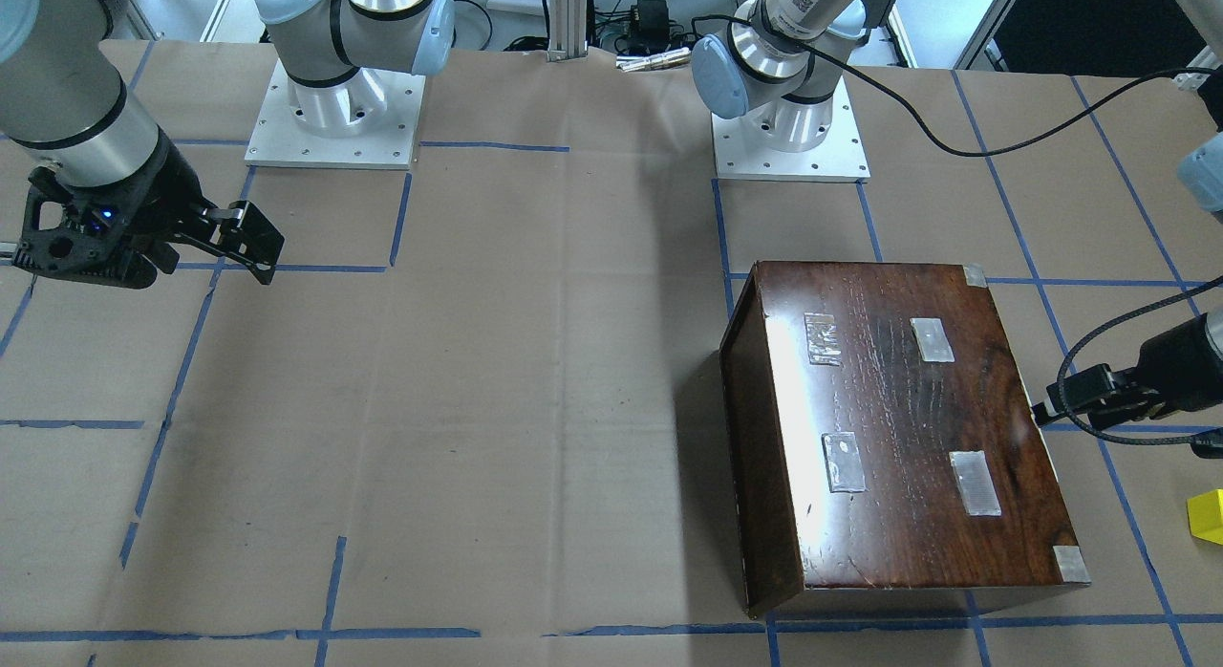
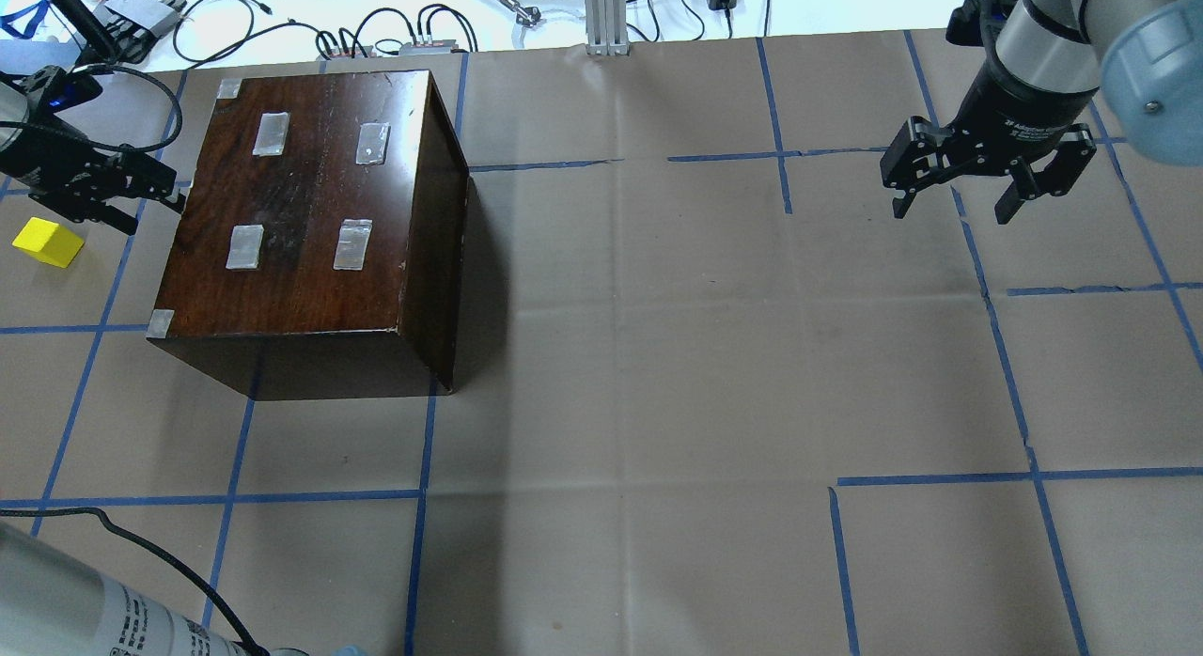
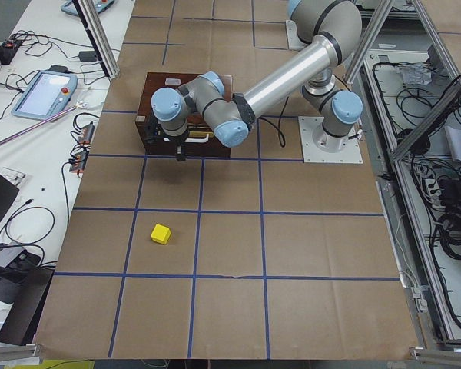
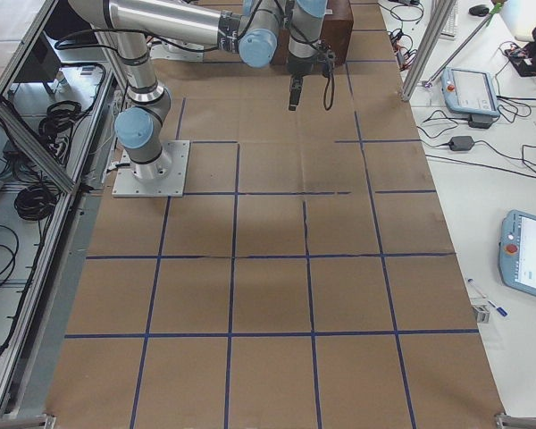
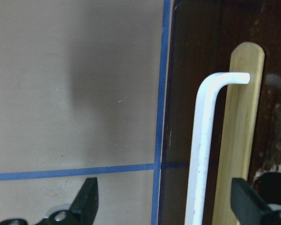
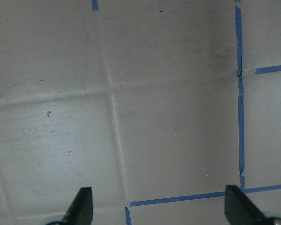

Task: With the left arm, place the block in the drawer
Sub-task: 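Pull the drawer open outward with the left gripper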

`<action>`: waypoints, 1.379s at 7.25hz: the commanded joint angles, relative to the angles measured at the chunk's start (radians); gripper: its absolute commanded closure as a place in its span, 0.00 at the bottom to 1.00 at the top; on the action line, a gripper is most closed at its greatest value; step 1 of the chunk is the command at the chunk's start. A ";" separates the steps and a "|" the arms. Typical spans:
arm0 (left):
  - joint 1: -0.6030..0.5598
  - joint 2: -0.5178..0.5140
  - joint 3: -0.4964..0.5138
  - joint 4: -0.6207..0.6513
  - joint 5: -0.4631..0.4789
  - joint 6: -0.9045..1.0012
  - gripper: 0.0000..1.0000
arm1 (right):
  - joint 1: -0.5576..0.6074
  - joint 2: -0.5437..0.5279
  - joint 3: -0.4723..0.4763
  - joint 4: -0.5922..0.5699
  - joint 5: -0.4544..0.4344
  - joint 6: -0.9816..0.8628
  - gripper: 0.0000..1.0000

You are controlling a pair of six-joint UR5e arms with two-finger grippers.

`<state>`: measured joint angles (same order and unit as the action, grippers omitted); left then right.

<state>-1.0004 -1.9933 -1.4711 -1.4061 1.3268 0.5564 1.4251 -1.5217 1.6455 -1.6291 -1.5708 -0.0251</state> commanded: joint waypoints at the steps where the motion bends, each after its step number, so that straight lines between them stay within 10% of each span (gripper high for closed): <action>1: 0.000 -0.012 0.003 0.001 -0.003 0.002 0.01 | 0.000 0.000 0.000 0.000 0.000 -0.001 0.00; 10: 0.012 -0.039 0.006 0.024 0.011 0.054 0.02 | 0.000 0.000 0.000 0.000 0.000 0.001 0.00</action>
<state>-0.9938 -2.0314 -1.4636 -1.3902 1.3349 0.5894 1.4251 -1.5217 1.6451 -1.6291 -1.5708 -0.0252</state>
